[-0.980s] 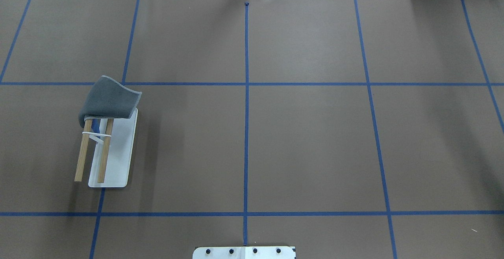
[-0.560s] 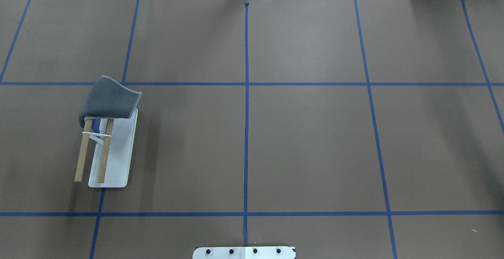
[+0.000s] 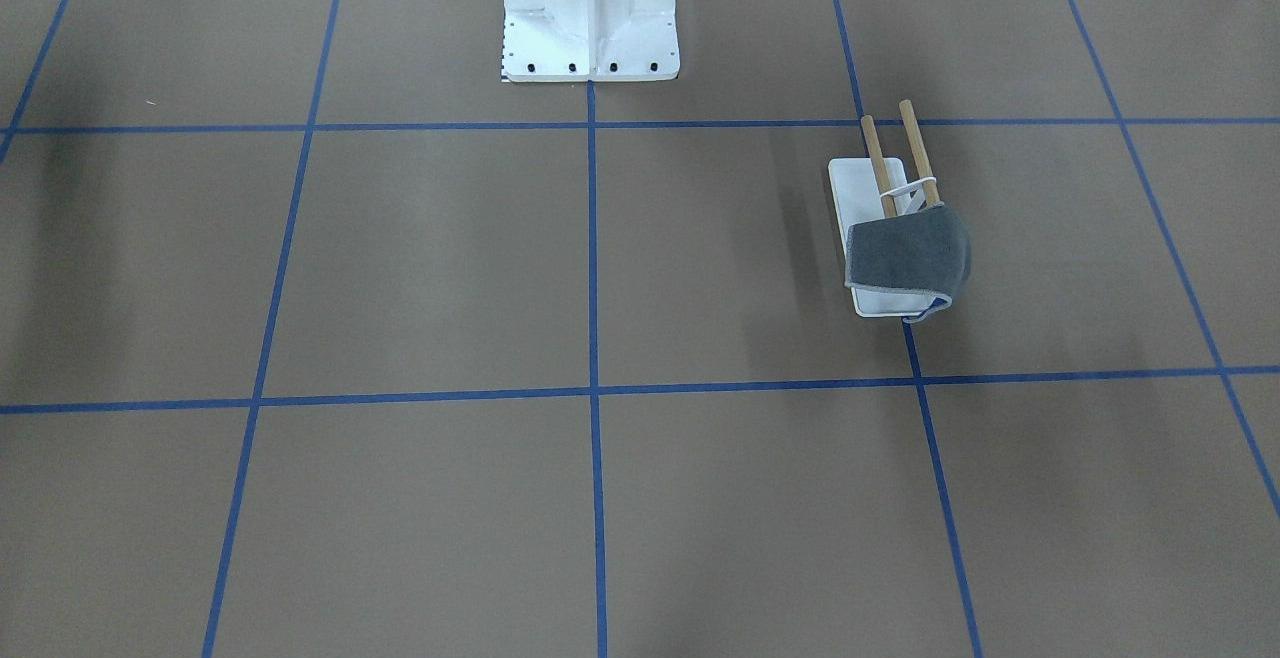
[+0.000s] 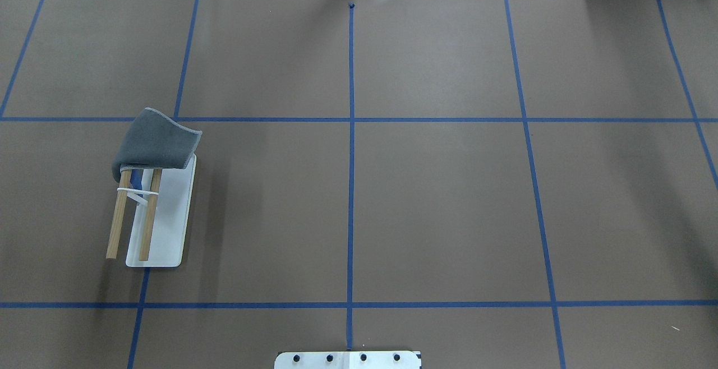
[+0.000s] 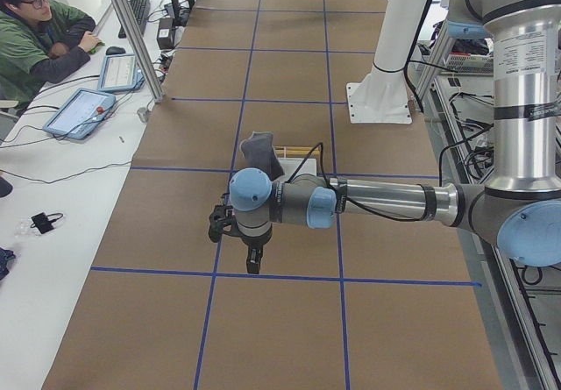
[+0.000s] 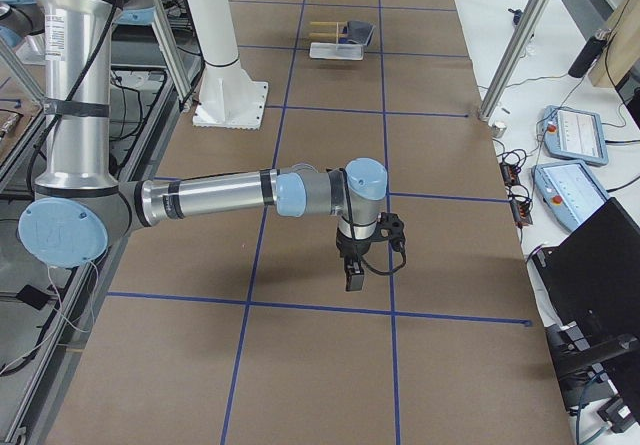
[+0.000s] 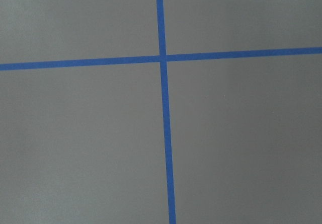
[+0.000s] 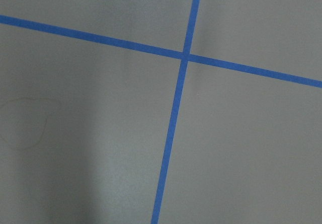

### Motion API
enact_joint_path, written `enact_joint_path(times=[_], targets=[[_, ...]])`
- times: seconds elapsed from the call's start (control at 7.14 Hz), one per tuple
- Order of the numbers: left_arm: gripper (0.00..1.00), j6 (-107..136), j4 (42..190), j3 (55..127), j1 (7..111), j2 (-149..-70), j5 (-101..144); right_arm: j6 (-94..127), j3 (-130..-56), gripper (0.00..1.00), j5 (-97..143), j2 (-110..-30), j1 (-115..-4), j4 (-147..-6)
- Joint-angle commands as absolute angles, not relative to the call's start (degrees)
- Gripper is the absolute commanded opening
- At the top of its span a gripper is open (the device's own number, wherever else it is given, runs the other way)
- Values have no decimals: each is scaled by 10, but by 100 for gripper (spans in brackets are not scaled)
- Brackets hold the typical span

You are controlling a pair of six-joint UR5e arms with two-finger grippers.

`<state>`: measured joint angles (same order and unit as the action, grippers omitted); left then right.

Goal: Hang towel on rack

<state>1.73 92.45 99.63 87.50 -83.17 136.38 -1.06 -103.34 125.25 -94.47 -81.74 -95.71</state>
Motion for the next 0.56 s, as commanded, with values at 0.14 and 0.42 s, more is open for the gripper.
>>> enact_joint_path(times=[0.14, 0.42], targets=[[98, 16, 926, 999, 875, -829, 1363, -11, -1034, 100, 1252, -947, -817, -957], [98, 17, 928, 997, 875, -826, 1363, -11, -1036, 100, 1252, -947, -817, -957]])
